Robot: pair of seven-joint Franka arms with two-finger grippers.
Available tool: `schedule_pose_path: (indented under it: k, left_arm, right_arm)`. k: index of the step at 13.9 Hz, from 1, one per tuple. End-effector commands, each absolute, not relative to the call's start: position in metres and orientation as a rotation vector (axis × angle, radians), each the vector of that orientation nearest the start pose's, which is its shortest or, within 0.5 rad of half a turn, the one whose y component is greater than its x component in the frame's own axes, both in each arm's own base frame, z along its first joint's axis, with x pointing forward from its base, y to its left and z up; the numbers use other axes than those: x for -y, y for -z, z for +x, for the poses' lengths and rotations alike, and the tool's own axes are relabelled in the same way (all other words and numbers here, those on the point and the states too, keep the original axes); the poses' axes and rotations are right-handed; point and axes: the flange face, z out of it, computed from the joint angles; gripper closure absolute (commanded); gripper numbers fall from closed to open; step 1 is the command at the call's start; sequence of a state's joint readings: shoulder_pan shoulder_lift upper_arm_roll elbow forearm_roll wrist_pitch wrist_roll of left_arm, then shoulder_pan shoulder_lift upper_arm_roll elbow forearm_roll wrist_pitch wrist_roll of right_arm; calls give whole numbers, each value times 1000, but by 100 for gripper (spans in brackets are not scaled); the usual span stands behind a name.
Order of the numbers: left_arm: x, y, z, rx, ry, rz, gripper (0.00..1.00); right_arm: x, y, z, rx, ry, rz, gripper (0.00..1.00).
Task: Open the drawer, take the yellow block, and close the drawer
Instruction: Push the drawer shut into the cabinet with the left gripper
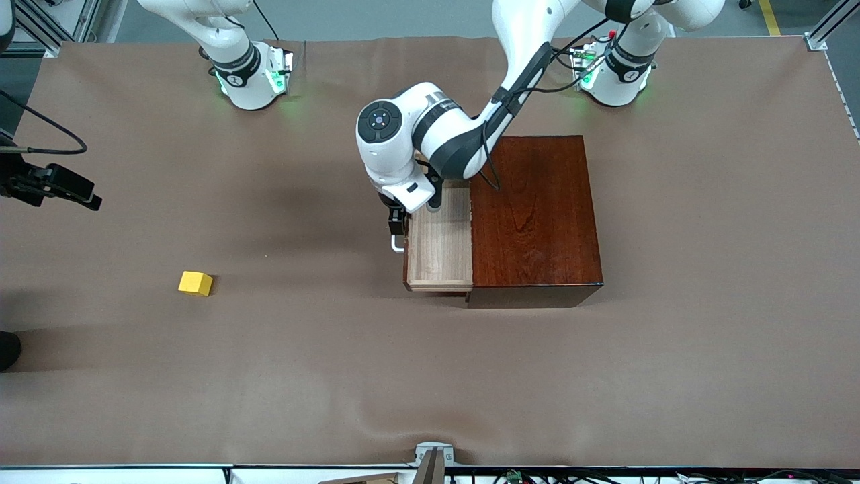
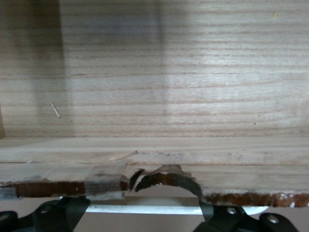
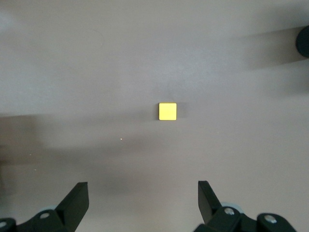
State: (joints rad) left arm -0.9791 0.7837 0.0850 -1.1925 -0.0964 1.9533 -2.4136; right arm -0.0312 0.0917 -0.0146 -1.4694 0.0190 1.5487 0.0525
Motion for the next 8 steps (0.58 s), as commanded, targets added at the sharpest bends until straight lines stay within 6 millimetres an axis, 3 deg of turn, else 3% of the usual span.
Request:
schedule_pose_path:
  k: [1,5,8]
  left_arm:
    - [577,-340,457,2106,-62,-2189,0]
    - [546,-336,484,2127,-62,-2092,0]
    - [538,-329,486,2115,-59,-2061,0]
  right_arm:
    - [23,-617,580,-171,24,-3133,0]
    - [27,-620,579,-175,29,-3129,0]
    - [21,-627,577,-166,53,-3132,0]
